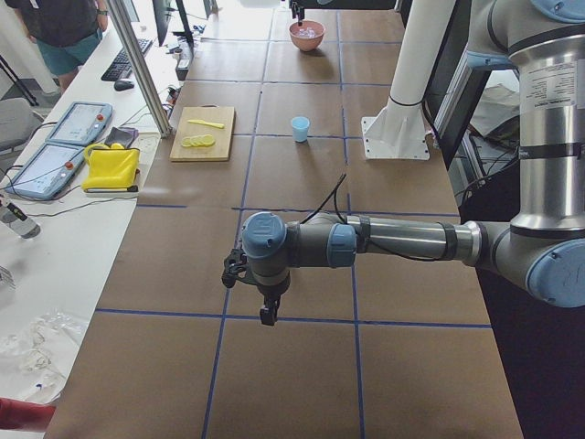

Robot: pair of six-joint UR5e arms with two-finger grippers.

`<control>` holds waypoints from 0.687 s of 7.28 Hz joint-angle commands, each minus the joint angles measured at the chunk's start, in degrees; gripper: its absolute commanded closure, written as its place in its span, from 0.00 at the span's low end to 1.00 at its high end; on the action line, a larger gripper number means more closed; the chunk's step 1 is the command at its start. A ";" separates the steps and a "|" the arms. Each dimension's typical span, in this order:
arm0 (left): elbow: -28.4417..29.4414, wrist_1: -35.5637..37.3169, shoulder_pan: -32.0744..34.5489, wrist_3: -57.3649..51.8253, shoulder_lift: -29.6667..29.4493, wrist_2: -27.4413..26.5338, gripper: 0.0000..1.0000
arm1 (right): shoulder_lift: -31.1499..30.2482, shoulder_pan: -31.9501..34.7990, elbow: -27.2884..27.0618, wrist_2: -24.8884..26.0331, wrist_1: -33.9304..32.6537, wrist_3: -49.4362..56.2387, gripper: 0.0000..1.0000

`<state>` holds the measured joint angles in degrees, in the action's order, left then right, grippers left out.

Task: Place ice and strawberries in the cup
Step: 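Grasp an ice cube from the pink bowl with the right gripper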

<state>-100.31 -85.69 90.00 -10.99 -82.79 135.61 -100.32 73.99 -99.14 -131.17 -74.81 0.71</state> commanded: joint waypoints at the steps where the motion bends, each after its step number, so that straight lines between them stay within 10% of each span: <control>1: 0.03 0.00 0.00 0.00 0.00 0.00 0.00 | -0.14 -1.48 0.09 0.39 0.37 -1.32 0.15; 5: 0.12 0.00 0.00 0.00 0.00 0.00 0.00 | -0.32 -2.27 1.32 1.80 0.28 -1.23 0.19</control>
<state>-100.20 -85.69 90.00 -10.99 -82.79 135.62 -100.61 71.99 -98.30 -129.60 -74.53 -0.54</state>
